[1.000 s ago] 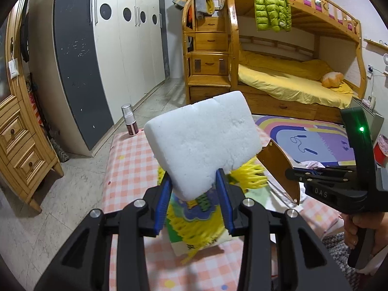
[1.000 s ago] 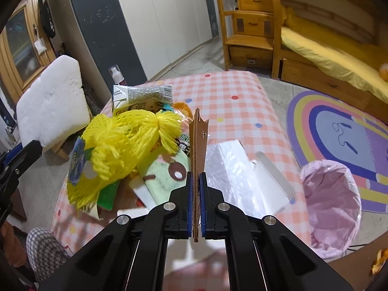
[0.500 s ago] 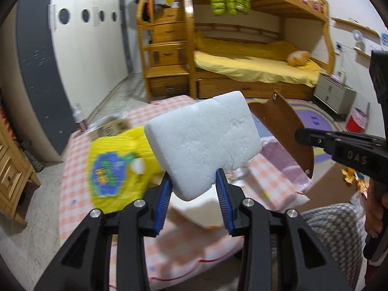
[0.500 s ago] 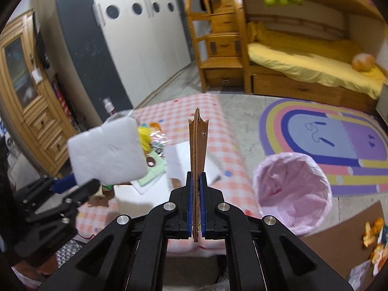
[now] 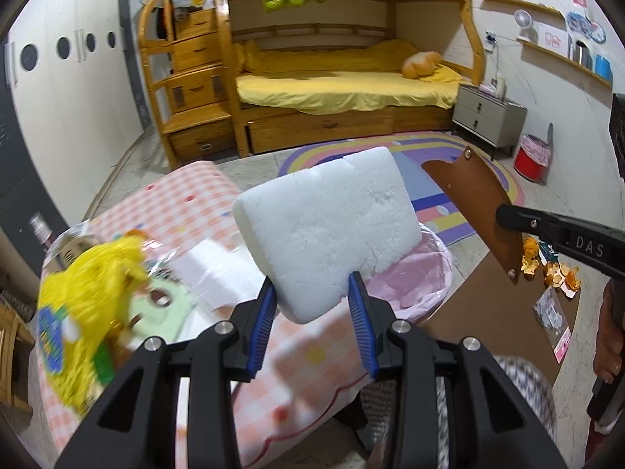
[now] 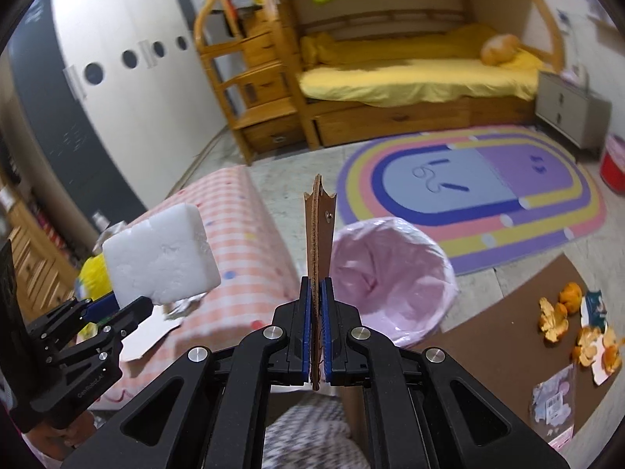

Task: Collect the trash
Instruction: 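Carry both items over the pink bin and open both tools to drop them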

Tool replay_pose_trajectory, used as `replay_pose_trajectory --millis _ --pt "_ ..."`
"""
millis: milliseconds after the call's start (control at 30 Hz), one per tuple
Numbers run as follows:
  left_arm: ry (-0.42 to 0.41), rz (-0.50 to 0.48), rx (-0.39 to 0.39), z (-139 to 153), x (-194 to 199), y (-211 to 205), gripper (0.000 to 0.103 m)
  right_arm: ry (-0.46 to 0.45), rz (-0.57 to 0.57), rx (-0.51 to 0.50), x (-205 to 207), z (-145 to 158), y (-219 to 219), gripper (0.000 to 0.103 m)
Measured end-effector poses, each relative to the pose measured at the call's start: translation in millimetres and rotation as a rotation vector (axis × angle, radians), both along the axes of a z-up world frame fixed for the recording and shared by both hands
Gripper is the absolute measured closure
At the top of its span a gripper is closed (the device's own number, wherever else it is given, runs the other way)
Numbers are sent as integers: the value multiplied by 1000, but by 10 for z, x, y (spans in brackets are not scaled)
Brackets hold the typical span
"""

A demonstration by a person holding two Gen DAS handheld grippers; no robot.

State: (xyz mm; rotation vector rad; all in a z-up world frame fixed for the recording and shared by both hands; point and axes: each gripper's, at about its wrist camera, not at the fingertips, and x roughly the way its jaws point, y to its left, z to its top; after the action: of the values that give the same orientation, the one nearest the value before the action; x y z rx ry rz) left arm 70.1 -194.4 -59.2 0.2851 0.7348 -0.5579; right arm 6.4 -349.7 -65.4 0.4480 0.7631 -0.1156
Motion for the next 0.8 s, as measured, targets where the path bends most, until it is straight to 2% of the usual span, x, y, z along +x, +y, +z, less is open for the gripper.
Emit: replay_pose_trajectory --millis 267,367,500,567,600,733,800 --pt "30 -67 14 -173 333 -641 66 39 -68 4 224 -278 -370 98" --pt "26 -79 33 -217 461 -818 61 53 -87 14 358 -406 -519 98" --pt "38 -60 21 -241 629 -919 53 67 -91 25 557 -542 -593 98" --pt "42 -52 11 -247 662 -913 42 76 -82 40 691 -622 -628 94" --pt "43 -47 7 -245 678 -885 42 86 -86 38 758 -665 -635 94" --pt "29 -16 4 -182 670 -718 42 92 -111 45 757 -621 -649 69" --pt "27 8 -1 -158 645 -589 42 78 -110 36 680 -523 -607 69"
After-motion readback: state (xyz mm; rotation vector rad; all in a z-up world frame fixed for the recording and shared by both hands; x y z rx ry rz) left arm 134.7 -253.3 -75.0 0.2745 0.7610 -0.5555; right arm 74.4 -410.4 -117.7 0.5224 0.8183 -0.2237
